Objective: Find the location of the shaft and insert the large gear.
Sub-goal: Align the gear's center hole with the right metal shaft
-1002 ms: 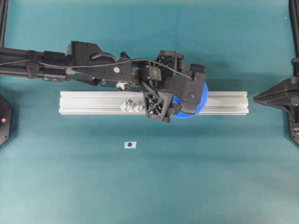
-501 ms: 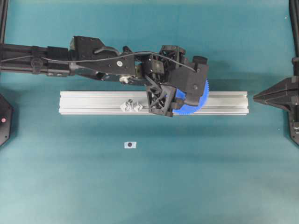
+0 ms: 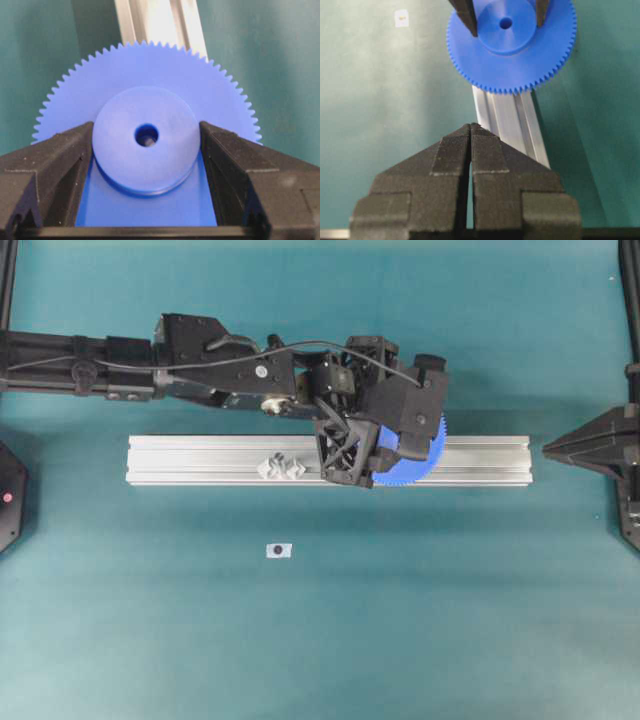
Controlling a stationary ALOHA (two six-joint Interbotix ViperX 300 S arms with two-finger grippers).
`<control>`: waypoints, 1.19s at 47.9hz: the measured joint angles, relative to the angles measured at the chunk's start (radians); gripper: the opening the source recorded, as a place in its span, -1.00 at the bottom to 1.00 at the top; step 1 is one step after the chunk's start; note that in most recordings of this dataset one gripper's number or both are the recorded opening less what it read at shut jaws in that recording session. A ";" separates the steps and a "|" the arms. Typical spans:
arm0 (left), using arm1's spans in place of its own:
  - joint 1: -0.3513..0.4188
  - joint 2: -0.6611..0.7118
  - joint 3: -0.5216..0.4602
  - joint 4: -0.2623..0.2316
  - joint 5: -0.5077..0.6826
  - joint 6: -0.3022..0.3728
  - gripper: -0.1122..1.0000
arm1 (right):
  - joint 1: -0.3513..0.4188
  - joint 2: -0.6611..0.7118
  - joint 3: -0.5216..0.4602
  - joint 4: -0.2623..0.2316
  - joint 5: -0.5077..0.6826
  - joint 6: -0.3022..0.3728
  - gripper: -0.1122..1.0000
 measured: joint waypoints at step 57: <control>0.006 0.005 -0.025 0.000 0.044 -0.084 0.49 | 0.000 -0.002 0.000 0.002 -0.002 0.000 -0.79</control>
